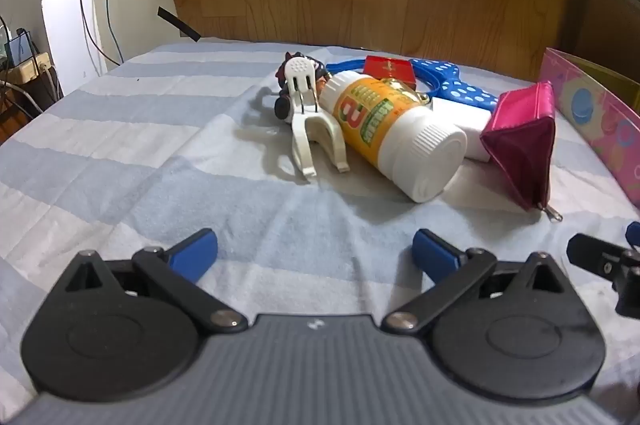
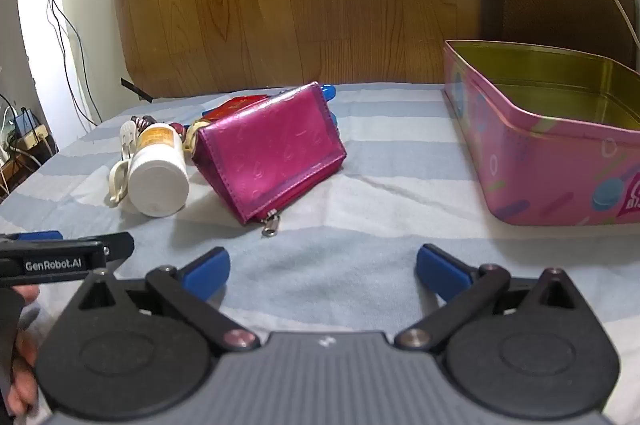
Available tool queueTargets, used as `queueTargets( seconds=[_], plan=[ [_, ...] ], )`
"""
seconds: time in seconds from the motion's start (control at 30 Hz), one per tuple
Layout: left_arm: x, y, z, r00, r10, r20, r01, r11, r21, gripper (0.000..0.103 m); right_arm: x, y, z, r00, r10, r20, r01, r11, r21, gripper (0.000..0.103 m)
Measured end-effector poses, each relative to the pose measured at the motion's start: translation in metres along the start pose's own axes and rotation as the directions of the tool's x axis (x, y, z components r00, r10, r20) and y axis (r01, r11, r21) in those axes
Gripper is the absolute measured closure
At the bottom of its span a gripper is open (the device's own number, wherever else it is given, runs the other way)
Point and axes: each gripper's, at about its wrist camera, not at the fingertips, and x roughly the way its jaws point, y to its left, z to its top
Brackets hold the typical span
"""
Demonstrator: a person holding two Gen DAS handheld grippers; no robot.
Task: Organize rigid objects
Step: 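Move the right tool toward the pink pouch on the pile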
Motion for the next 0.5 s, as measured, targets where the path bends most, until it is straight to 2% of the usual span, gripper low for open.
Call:
queueTargets(
  seconds=[0.13, 0.2, 0.3, 0.5],
  plan=[
    [-0.001, -0.001, -0.001, 1.000, 0.005, -0.005, -0.005, 1.000, -0.001, 0.000, 0.000, -0.006, 0.000, 1.000, -0.004, -0.002, 0.004, 1.000, -0.005, 0.000],
    [-0.003, 0.004, -0.001, 1.000, -0.020, -0.007, 0.020, 1.000, -0.014, 0.000, 0.005, 0.004, 0.000, 0.999, -0.045, -0.016, 0.044, 0.997, -0.059, 0.000],
    [-0.005, 0.003, -0.005, 0.999, -0.035, -0.013, 0.035, 0.999, 0.025, 0.000, 0.004, 0.005, 0.001, 0.999, -0.033, -0.014, 0.032, 0.999, -0.043, 0.000],
    [-0.010, 0.004, -0.001, 0.997, -0.081, -0.017, 0.082, 0.996, 0.032, 0.000, 0.002, -0.001, 0.000, 1.000, -0.016, -0.006, 0.016, 1.000, -0.021, 0.000]
  ],
)
